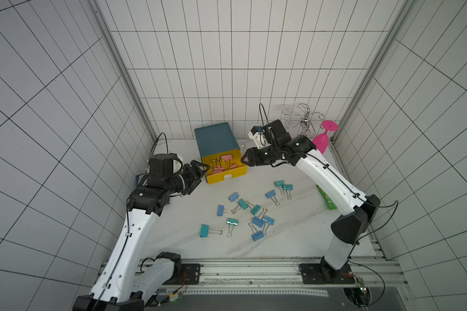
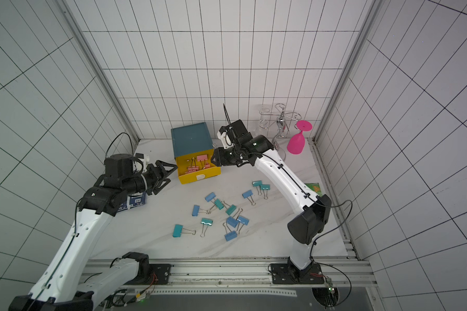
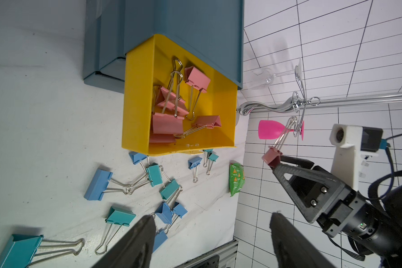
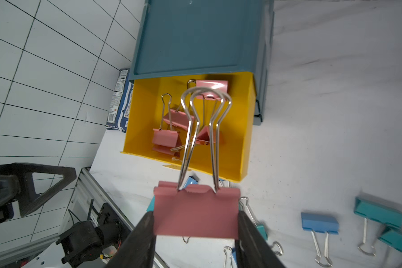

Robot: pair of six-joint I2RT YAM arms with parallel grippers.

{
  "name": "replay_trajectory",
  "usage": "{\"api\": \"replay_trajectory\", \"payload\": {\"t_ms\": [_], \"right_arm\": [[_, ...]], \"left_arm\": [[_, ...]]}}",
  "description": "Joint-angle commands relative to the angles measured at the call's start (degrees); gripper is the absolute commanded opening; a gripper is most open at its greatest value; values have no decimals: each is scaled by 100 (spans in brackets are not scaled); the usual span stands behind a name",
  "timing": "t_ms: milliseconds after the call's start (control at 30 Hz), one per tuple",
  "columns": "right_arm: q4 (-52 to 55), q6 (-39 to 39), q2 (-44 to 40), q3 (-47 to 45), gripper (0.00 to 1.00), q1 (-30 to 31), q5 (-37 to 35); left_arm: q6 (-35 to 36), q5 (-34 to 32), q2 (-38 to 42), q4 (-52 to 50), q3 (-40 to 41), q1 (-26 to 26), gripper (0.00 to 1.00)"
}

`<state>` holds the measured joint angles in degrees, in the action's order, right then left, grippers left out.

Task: Put the binder clips in the drawer according to color
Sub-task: Place the binder clip in the drawer.

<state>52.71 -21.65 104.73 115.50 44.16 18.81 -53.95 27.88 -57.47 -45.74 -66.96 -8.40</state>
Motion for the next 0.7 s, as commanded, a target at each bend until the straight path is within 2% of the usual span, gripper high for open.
{"api": "replay_trajectory", "payload": {"t_ms": [0, 167, 433, 500, 667], "right_arm": [[-36, -76, 361, 423, 46, 181, 351], [-152, -50, 877, 906, 46, 353, 602], [-17, -103, 1629, 1904, 52, 412, 646], [35, -111, 1767, 2134, 56, 415, 631], [55, -154, 1927, 2479, 74, 400, 613]], "left_arm": [[433, -274, -68, -129, -303, 30, 81], [588, -370, -86, -241, -249, 30, 81], [604, -459, -34, -203, -181, 25, 81], [610, -459, -45, -207, -195, 30, 81], [612, -468, -58, -207, -234, 25, 81]]}}
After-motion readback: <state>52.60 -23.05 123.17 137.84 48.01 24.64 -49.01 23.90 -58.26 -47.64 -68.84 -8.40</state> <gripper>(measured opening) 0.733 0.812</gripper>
